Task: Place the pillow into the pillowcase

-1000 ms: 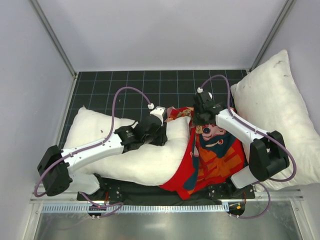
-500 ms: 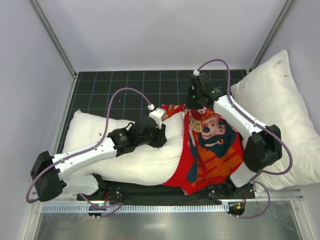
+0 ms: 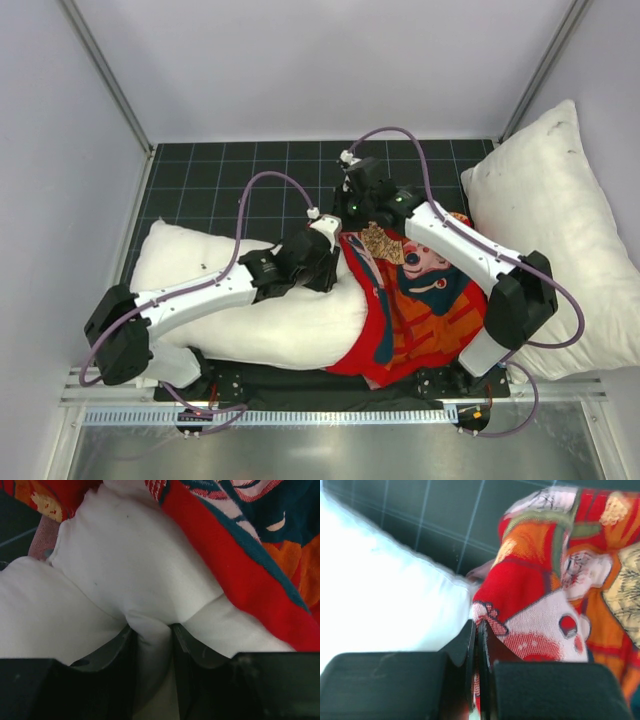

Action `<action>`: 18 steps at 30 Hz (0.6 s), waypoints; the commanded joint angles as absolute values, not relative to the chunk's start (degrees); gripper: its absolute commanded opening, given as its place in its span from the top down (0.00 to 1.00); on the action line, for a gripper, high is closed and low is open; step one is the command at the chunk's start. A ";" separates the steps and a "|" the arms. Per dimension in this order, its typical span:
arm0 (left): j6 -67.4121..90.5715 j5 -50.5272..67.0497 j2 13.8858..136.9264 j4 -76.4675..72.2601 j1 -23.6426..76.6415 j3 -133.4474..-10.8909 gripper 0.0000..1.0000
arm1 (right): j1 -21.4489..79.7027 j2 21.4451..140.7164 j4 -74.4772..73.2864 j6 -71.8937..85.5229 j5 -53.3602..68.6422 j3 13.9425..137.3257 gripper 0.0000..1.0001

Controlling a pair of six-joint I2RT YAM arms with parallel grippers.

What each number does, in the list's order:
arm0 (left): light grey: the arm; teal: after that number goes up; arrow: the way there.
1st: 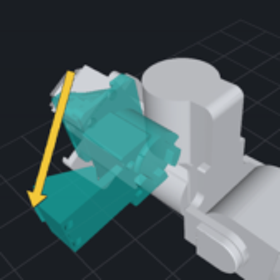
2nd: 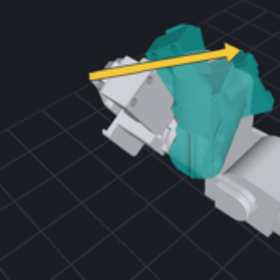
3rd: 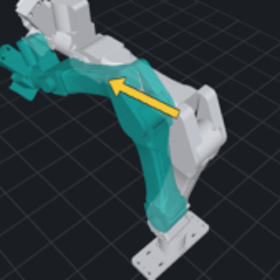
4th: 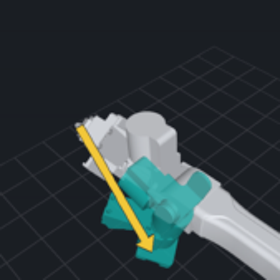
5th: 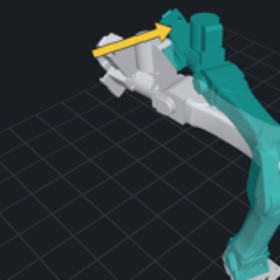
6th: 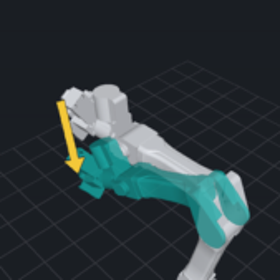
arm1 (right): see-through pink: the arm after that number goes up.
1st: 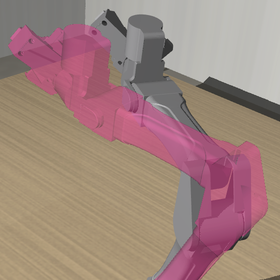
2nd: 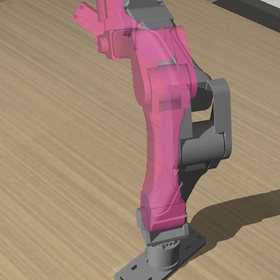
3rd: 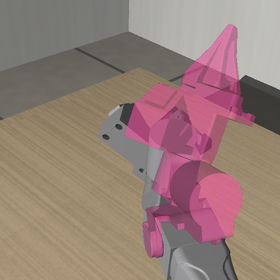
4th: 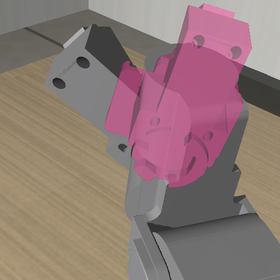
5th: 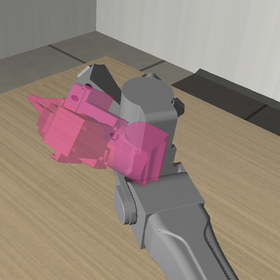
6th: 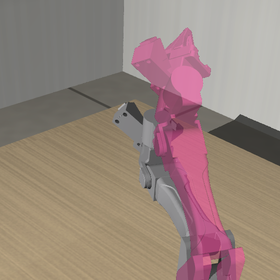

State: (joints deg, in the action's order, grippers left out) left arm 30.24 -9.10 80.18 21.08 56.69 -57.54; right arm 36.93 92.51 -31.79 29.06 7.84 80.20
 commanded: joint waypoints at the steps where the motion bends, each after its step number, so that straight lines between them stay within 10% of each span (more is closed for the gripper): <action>1: 35.24 -8.70 81.84 29.45 53.71 -56.25 0.64 | 39.64 89.30 -21.54 34.36 10.46 83.68 0.96; 18: 34.28 -15.56 68.38 37.35 38.15 -62.22 0.45 | 38.23 97.73 -18.37 40.60 14.32 98.35 0.94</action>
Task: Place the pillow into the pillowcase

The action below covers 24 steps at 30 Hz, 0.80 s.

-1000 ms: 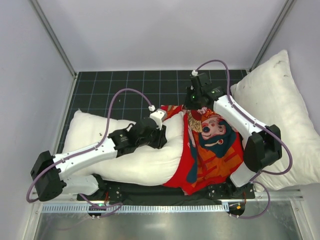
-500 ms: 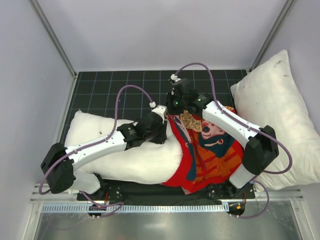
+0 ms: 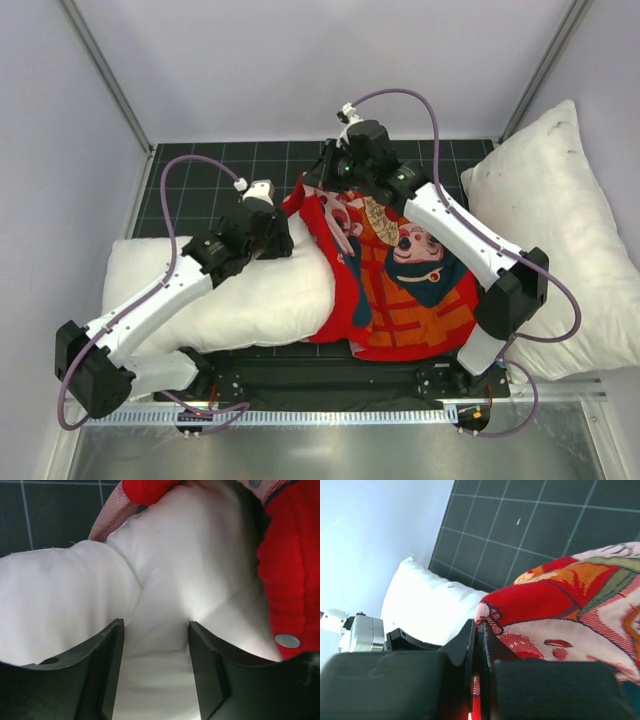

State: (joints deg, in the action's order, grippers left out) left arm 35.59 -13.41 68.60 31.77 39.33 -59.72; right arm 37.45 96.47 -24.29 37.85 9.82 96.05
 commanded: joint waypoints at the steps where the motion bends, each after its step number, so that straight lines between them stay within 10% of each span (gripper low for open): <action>1: 34.10 -15.47 68.29 38.48 37.71 -62.57 0.41 | 38.15 98.00 -18.37 40.52 14.76 98.35 0.84; 8: 34.54 -16.70 61.35 42.45 33.05 -63.81 0.10 | 37.97 96.51 -21.70 37.18 14.77 95.89 0.44; 24: 33.75 -16.43 66.45 45.52 26.81 -67.42 0.06 | 47.45 97.38 -44.38 22.68 -2.37 98.08 0.35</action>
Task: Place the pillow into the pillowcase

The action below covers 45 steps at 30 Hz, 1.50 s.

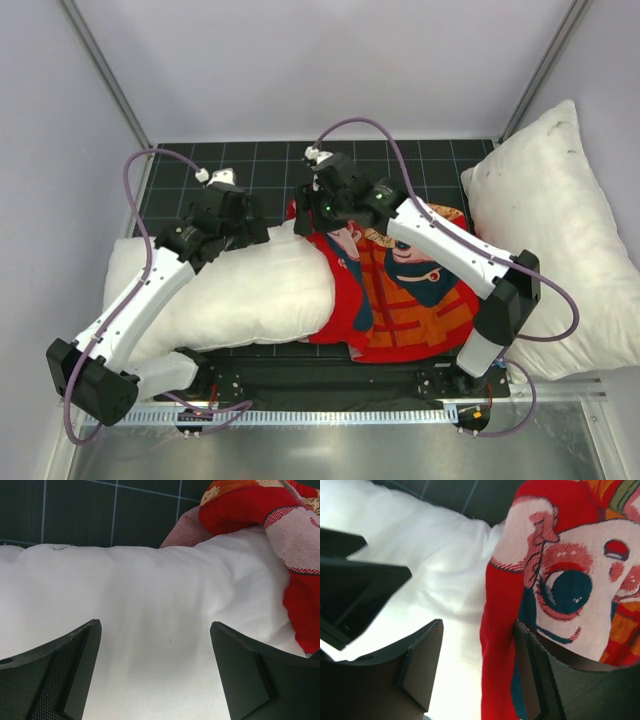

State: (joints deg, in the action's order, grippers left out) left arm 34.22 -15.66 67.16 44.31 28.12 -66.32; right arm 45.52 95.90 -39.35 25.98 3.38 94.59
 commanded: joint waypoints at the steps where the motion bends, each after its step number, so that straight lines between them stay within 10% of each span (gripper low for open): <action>1: 33.84 -16.35 65.92 45.79 26.37 -66.89 0.06 | 48.94 98.08 -45.34 22.76 -3.77 98.43 0.39; 3: 34.19 -15.91 63.82 45.79 24.62 -65.05 0.06 | 49.92 100.63 -45.88 22.85 -4.57 100.10 0.59; 4: 34.19 -15.21 63.03 45.97 24.00 -64.60 0.05 | 50.36 101.59 -45.88 23.03 -4.22 100.80 0.87; 6: 33.67 -14.94 61.79 46.49 22.68 -64.68 0.05 | 51.24 103.26 -45.09 23.99 -1.51 103.17 0.96; 19: 29.89 -13.19 55.90 50.97 9.06 -67.50 0.00 | 51.94 104.06 -16.88 40.08 33.49 102.13 0.93; 22: 28.83 -9.78 54.50 51.59 4.23 -66.89 0.00 | 51.77 103.28 -20.63 37.80 29.82 100.38 0.49; 25: 27.95 -5.21 53.61 51.94 1.32 -65.48 0.00 | 51.68 99.59 -24.33 34.64 23.85 96.95 0.36; 45: 31.29 20.84 44.30 53.52 1.40 -51.23 0.00 | 61.51 93.59 -40.43 29.44 0.97 87.70 0.49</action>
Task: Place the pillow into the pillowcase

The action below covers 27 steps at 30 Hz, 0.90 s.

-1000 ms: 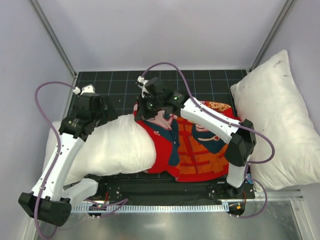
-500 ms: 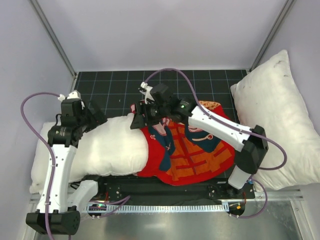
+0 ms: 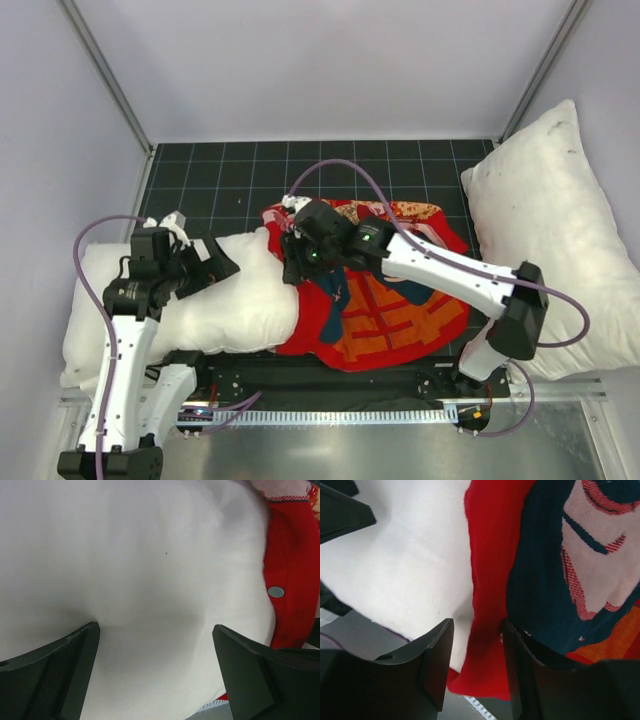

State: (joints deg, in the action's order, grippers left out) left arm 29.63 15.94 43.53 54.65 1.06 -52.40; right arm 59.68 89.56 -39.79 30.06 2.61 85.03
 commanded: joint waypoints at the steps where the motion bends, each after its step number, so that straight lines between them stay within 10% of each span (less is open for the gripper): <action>1: 33.20 20.22 44.04 53.00 1.41 -51.15 0.00 | 61.87 95.08 -40.43 29.27 1.14 88.85 0.51; 6: 41.56 23.46 40.79 43.63 1.76 -44.13 0.13 | 62.23 99.32 -36.58 29.00 2.64 94.04 0.95; 16: 51.76 18.30 46.31 22.71 3.42 -38.59 0.98 | 53.01 104.49 -25.59 32.52 16.94 101.85 0.96; 27: 58.62 -8.60 66.70 8.09 23.63 -52.28 1.00 | 41.66 118.39 -36.56 33.58 27.69 133.95 0.96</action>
State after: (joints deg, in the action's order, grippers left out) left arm 55.68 -6.11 62.52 14.41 17.12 -46.74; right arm 41.28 121.82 -42.98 31.59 21.54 127.76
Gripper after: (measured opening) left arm 0.019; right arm 0.090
